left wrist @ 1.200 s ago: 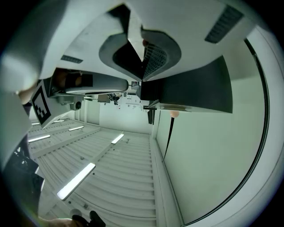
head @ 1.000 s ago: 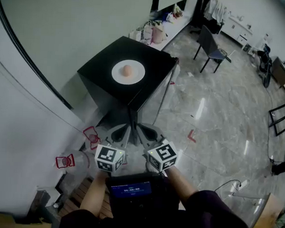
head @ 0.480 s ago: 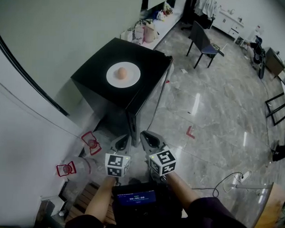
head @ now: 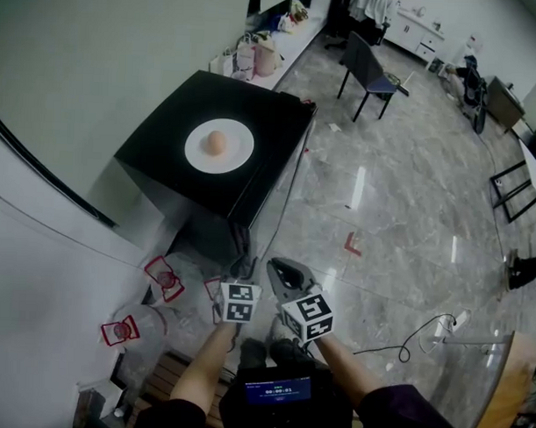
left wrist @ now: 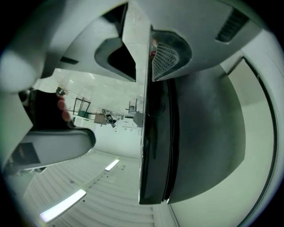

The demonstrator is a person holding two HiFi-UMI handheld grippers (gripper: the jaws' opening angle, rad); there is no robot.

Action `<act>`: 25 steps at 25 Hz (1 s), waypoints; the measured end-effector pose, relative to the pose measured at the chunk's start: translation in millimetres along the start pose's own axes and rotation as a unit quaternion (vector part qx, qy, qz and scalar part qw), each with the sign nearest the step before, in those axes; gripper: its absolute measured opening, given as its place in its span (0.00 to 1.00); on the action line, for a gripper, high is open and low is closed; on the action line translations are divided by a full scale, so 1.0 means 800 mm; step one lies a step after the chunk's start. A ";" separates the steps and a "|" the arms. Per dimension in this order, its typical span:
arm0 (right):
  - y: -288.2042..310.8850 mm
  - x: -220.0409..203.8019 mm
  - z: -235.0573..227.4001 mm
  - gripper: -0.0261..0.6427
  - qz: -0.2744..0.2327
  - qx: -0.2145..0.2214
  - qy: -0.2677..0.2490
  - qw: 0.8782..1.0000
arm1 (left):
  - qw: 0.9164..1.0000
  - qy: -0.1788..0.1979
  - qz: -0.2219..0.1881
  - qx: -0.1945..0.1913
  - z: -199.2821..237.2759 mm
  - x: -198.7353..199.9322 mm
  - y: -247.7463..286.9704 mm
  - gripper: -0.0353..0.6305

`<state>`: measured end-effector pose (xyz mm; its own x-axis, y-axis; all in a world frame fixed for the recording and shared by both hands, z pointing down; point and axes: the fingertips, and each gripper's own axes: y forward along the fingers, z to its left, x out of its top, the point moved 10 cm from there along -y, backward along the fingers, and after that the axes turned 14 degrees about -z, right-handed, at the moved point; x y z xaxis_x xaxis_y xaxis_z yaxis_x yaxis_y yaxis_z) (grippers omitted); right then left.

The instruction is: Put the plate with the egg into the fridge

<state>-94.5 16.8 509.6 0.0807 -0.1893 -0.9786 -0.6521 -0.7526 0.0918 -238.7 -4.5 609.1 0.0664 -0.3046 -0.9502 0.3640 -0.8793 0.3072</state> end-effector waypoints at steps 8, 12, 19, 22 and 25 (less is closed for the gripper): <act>-0.012 0.006 -0.039 0.06 -0.003 0.017 -0.004 1.000 | 0.992 -0.001 -0.009 0.127 -0.016 -0.003 0.029 0.16; -0.008 0.011 -0.056 0.06 -0.009 0.032 -0.003 0.999 | 0.990 0.000 -0.016 0.141 -0.016 -0.002 0.029 0.15; -0.017 0.004 -0.064 0.06 -0.003 0.027 0.015 1.000 | 0.990 -0.004 -0.025 0.142 -0.017 -0.007 0.028 0.13; -0.025 0.003 -0.060 0.06 -0.004 0.017 0.015 1.000 | 0.989 -0.008 -0.029 0.144 -0.017 -0.008 0.026 0.13; -0.040 0.000 -0.059 0.06 0.004 0.000 0.011 1.000 | 0.989 -0.016 -0.032 0.146 -0.018 -0.007 0.027 0.13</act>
<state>-37.9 11.0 515.2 0.0918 -0.2094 -0.9735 -0.6523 -0.7513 0.1001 -217.8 -16.7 620.3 0.0209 -0.2513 -0.9677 0.0818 -0.9642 0.2522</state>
